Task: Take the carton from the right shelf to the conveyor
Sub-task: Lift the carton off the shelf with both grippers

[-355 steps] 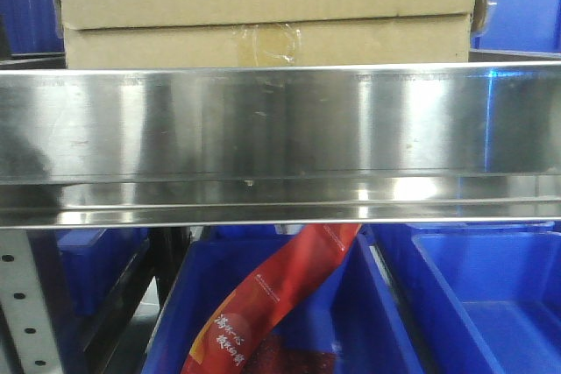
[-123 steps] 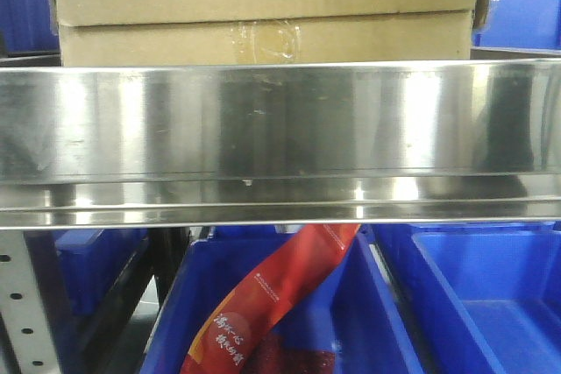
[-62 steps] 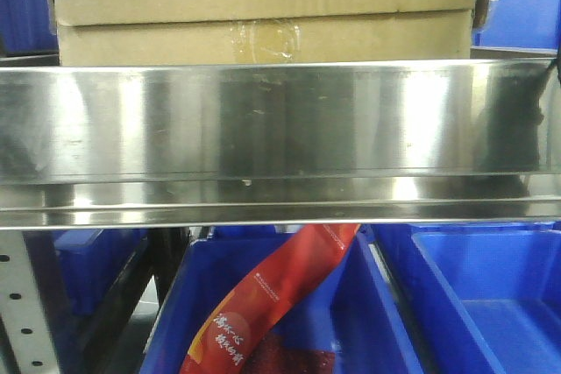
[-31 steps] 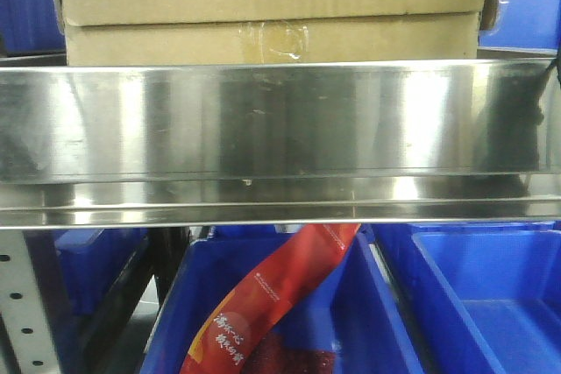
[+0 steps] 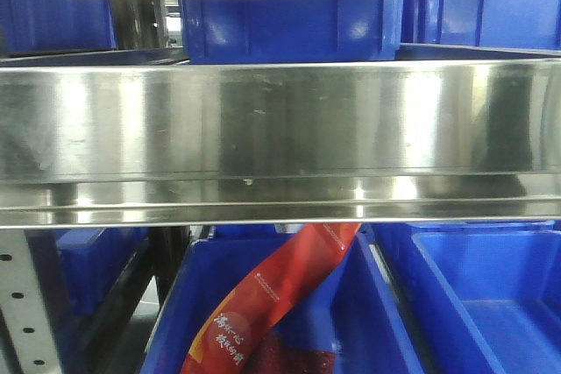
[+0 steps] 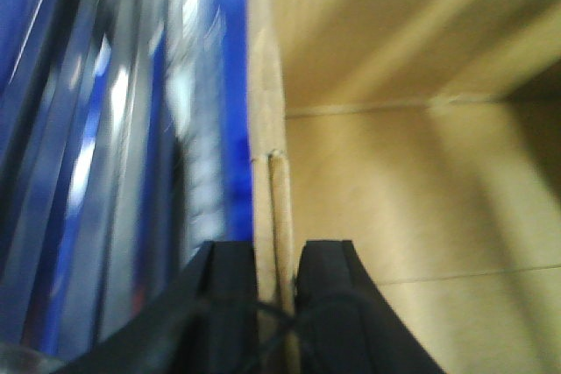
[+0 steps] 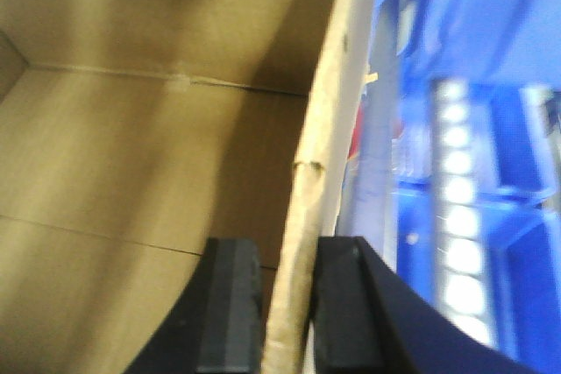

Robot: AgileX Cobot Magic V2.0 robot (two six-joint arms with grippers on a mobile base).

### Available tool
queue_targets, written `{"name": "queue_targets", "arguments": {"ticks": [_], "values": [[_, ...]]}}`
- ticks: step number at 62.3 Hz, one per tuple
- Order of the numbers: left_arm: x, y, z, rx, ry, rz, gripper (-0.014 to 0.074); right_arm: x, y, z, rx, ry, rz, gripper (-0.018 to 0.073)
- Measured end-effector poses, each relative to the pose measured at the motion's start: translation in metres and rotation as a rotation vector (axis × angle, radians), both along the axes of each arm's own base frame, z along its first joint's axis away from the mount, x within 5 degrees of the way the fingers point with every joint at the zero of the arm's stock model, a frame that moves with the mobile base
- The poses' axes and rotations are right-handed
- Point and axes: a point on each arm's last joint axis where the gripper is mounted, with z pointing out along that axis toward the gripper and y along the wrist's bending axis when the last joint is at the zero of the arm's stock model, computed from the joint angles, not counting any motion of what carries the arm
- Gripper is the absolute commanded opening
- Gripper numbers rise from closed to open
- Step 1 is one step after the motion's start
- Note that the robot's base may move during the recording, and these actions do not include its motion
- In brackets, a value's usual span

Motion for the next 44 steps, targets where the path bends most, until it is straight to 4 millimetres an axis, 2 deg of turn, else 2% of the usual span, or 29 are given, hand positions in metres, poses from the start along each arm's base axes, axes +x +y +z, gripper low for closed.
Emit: {"name": "queue_targets", "arguments": {"ticks": [7, 16, 33, 44], "values": [[-0.023, -0.006, 0.012, 0.002, -0.031, -0.040, -0.0017, -0.024, -0.008, 0.008, 0.005, -0.018, -0.002, -0.0067], [-0.045, -0.006, 0.009, 0.023, -0.018, -0.069, -0.0017, -0.047, -0.013, -0.002, 0.022, 0.011, 0.011, -0.0067], [-0.089, 0.004, -0.020, 0.051, 0.081, -0.095, -0.0017, -0.076, -0.011, -0.040, 0.129, 0.105, 0.068, -0.0067], [-0.117, 0.021, -0.037, 0.028, 0.123, -0.079, -0.0017, -0.079, -0.005, -0.047, 0.189, 0.120, 0.102, -0.0067]]}}
